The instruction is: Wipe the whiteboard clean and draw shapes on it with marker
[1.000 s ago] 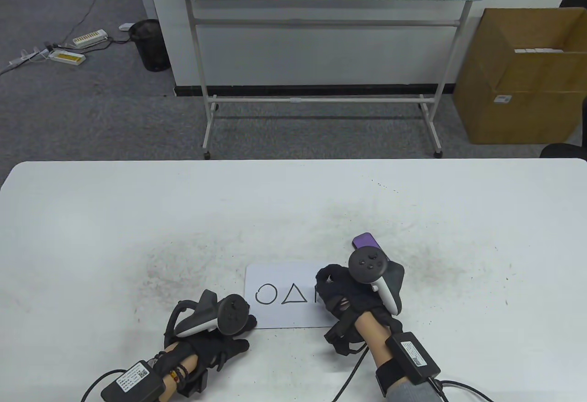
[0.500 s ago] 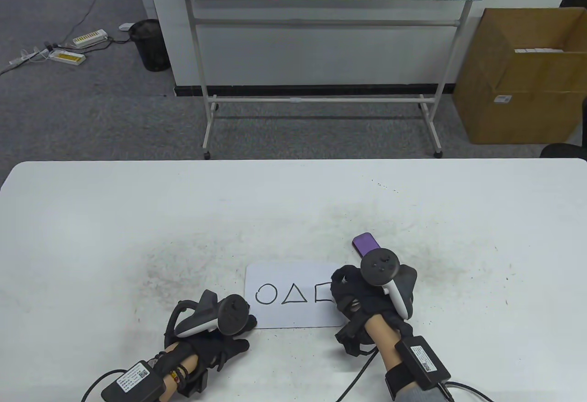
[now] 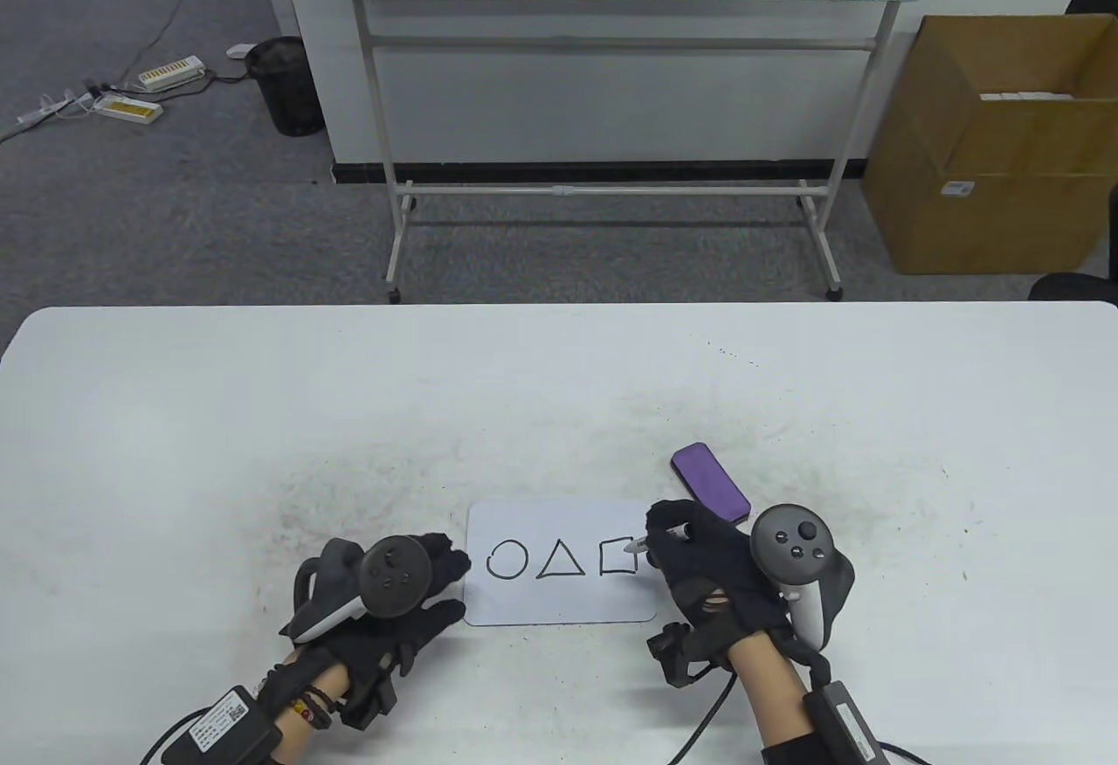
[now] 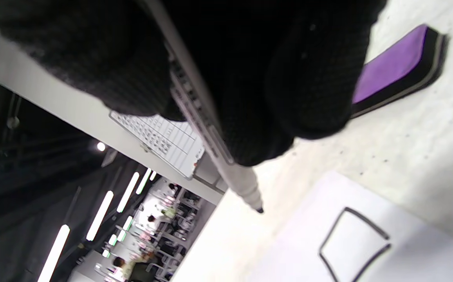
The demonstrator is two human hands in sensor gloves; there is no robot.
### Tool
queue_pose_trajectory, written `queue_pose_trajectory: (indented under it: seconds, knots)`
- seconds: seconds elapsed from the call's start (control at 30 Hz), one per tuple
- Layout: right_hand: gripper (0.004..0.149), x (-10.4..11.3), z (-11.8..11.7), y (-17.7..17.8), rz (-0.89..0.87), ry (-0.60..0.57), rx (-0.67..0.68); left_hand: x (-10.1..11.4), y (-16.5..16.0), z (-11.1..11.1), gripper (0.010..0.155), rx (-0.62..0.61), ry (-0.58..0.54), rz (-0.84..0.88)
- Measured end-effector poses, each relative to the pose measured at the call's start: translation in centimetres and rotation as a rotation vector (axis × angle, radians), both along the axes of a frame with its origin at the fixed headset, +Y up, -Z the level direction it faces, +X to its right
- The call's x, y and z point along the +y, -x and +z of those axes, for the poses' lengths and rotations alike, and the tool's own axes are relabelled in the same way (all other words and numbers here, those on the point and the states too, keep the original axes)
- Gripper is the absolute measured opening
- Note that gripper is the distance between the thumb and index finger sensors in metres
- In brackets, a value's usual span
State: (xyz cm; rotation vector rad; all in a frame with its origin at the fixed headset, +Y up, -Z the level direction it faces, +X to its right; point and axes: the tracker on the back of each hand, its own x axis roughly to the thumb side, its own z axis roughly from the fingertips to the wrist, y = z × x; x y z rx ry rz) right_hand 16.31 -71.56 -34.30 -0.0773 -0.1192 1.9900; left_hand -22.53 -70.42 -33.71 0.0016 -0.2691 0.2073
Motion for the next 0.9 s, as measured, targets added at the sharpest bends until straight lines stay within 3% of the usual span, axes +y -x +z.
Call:
queue_pose_trajectory:
  seconds: [0.07, 0.17, 0.33, 0.5, 0.6, 0.77, 0.83, 0.9]
  knots:
    - [0.045, 0.0, 0.1, -0.2, -0.039, -0.012, 0.000, 0.5, 1.5, -0.4, 0.063, 0.067, -0.043, 0.009]
    - [0.045, 0.0, 0.4, -0.6, -0.112, -0.036, 0.015, -0.1, 3.6, -1.3, 0.064, 0.158, -0.014, 0.027]
    - [0.046, -0.6, 0.7, -0.7, -0.210, -0.024, 0.043, -1.4, 5.1, -2.2, 0.066, 0.277, 0.026, -0.140]
    - [0.046, -0.3, 0.8, -0.5, -0.212, -0.040, 0.076, -2.3, 5.1, -2.5, 0.061, 0.290, 0.099, -0.277]
    - [0.046, 0.1, 1.0, -0.4, -0.236, -0.053, 0.079, -2.7, 4.7, -2.6, 0.057, 0.294, 0.077, -0.400]
    - [0.046, 1.4, 1.3, -1.7, -0.316, -0.116, 0.040, -3.0, 4.3, -2.7, 0.040, 0.295, 0.018, -0.372]
    - [0.046, 2.2, 1.5, -2.9, -0.398, -0.158, 0.002, -2.3, 4.2, -2.4, 0.039, 0.283, -0.020, -0.283]
    - [0.046, 2.6, 1.7, -3.8, -0.481, -0.175, -0.022, -1.4, 4.1, -2.0, 0.040, 0.269, -0.036, -0.082]
